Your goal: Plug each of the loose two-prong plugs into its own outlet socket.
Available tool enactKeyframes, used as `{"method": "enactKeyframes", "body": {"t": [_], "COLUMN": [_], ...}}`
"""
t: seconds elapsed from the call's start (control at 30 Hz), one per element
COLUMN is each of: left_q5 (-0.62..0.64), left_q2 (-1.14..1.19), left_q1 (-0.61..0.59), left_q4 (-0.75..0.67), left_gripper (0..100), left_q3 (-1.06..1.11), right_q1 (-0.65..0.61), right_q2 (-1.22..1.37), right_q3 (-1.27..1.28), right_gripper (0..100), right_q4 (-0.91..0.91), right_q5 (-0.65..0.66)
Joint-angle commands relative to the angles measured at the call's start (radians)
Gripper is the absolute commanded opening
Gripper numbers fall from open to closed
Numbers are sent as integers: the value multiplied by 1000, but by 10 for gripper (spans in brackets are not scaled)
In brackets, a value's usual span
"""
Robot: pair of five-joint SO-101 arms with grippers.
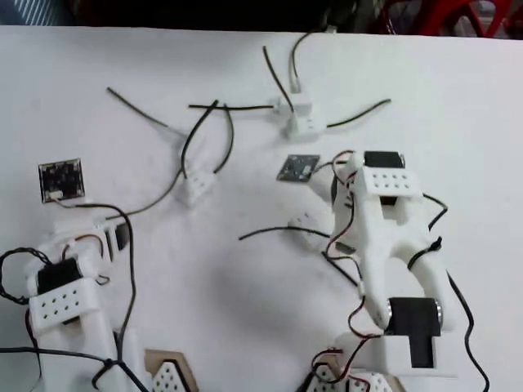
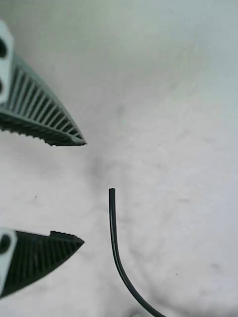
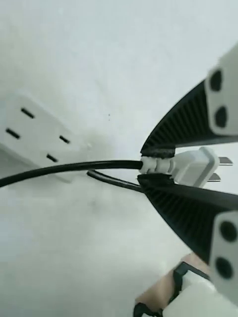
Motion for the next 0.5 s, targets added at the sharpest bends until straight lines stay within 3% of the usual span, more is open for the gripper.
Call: {"method": "enactKeyframes", "body": {"t": [0.0, 0.2, 0.47], "left_q5": [5, 5, 5], "left_q2": [-24, -24, -24], "left_q1": [-4, -4, -4], "left_q4": [-21, -21, -21], "left_gripper": [278, 278, 278], "left_q3": [-5, -5, -5], "right_q1": [1, 38, 30], "right_q2": [-74, -73, 160], "right_q3": [-17, -9, -44], "right_gripper": [18, 19, 22], "right_q4": [-65, -254, -323], "right_q5": [-147, -529, -620]}}
